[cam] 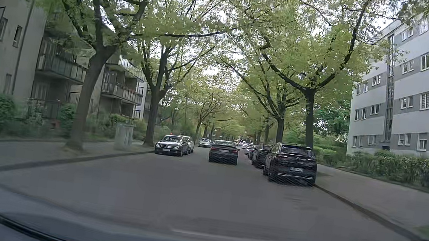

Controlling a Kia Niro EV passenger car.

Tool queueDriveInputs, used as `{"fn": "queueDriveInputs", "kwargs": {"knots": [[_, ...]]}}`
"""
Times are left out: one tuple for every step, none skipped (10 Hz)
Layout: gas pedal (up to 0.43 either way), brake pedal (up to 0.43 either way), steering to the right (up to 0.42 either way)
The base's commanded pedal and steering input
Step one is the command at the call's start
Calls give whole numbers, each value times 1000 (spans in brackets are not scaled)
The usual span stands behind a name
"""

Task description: Follow the waypoints while adhering to traffic rules and regulations

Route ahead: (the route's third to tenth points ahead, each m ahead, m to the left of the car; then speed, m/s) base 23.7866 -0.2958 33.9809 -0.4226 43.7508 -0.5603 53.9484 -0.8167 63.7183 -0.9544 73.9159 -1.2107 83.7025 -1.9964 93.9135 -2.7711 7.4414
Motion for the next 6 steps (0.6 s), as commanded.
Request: {"fn": "queueDriveInputs", "kwargs": {"knots": [[220, 24, 0], [240, 24, 0], [240, 24, 0], [268, 24, 0], [299, 24, 0], [311, 24, 0]]}}
